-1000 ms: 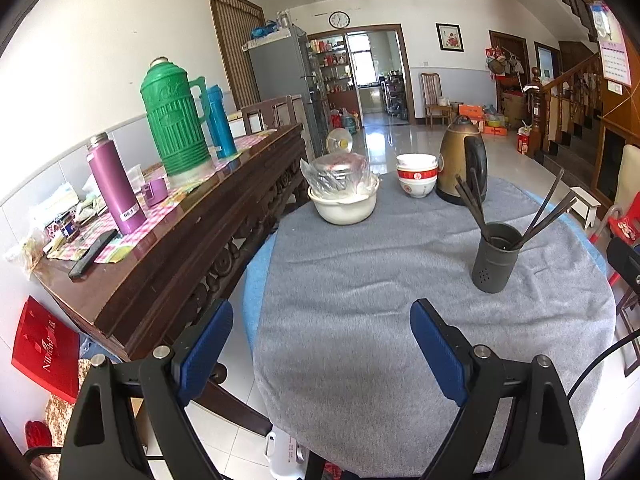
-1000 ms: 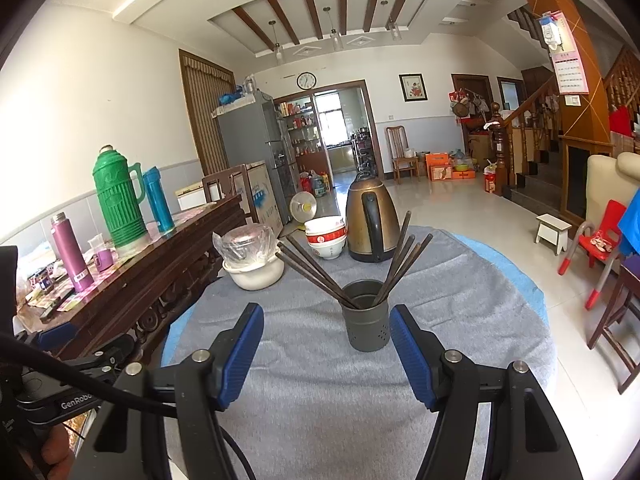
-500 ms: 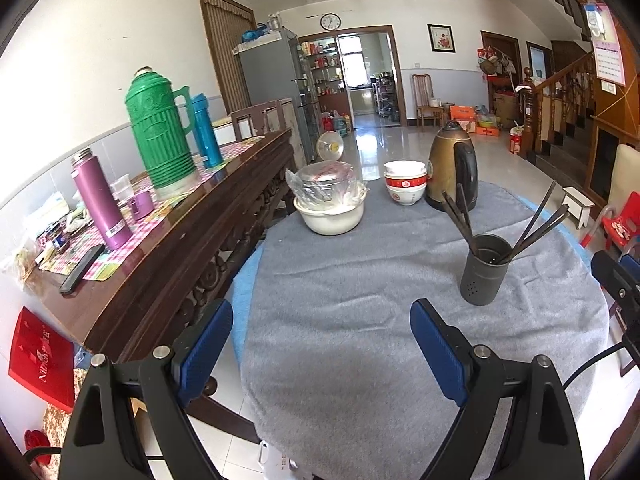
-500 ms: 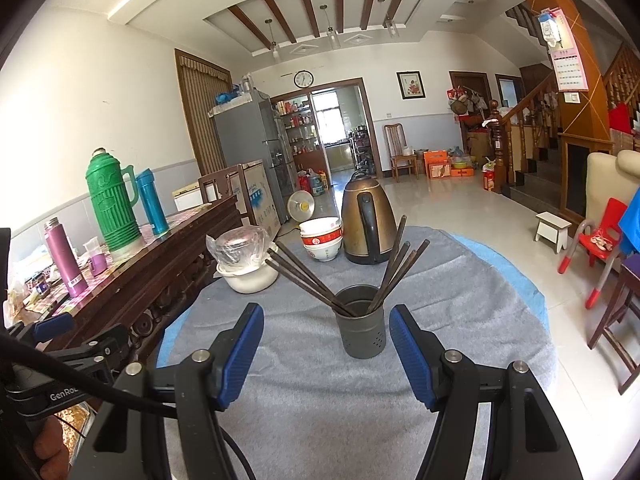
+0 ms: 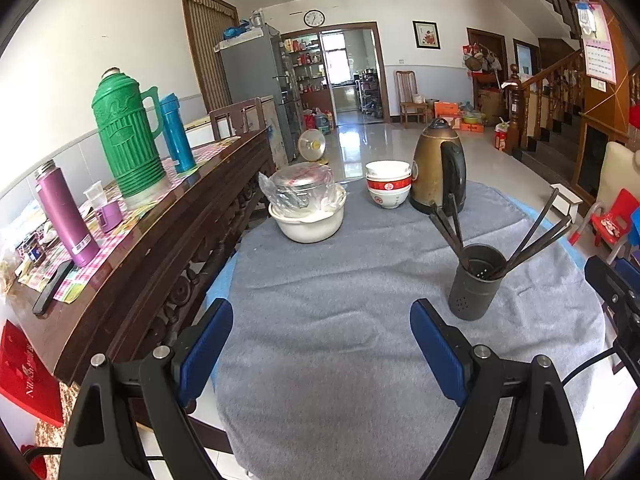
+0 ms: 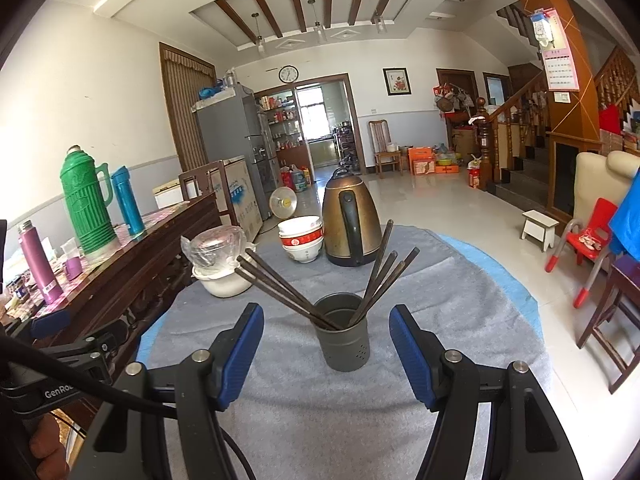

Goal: Organize utensils

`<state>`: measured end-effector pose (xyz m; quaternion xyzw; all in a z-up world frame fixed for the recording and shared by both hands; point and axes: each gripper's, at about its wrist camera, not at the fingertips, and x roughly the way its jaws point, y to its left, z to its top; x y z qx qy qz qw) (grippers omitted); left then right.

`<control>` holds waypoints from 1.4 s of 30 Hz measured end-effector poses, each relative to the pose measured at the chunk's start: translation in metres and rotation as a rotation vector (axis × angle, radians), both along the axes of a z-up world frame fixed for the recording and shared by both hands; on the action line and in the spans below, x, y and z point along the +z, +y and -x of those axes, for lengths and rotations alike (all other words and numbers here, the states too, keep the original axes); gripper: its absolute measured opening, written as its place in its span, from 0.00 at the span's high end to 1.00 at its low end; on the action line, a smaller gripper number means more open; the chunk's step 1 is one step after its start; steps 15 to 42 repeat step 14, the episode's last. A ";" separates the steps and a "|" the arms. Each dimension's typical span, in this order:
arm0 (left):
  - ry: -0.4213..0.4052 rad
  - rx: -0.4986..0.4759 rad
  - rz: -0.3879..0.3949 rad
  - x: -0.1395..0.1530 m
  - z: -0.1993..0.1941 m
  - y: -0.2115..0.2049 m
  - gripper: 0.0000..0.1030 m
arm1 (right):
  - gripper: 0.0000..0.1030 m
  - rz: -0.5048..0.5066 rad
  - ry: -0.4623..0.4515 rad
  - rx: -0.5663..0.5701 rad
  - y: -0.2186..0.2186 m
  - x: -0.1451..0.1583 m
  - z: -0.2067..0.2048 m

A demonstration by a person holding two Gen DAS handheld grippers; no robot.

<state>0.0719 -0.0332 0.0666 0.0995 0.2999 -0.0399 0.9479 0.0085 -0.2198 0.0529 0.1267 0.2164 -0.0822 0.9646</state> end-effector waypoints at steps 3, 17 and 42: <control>0.000 -0.013 0.004 0.000 -0.004 -0.002 0.12 | 0.33 0.006 0.008 -0.005 0.002 -0.003 -0.004; 0.063 -0.028 0.030 -0.024 -0.040 -0.010 0.11 | 0.33 -0.011 0.065 -0.030 -0.011 -0.022 -0.027; 0.063 -0.028 0.030 -0.024 -0.040 -0.010 0.11 | 0.33 -0.011 0.065 -0.030 -0.011 -0.022 -0.027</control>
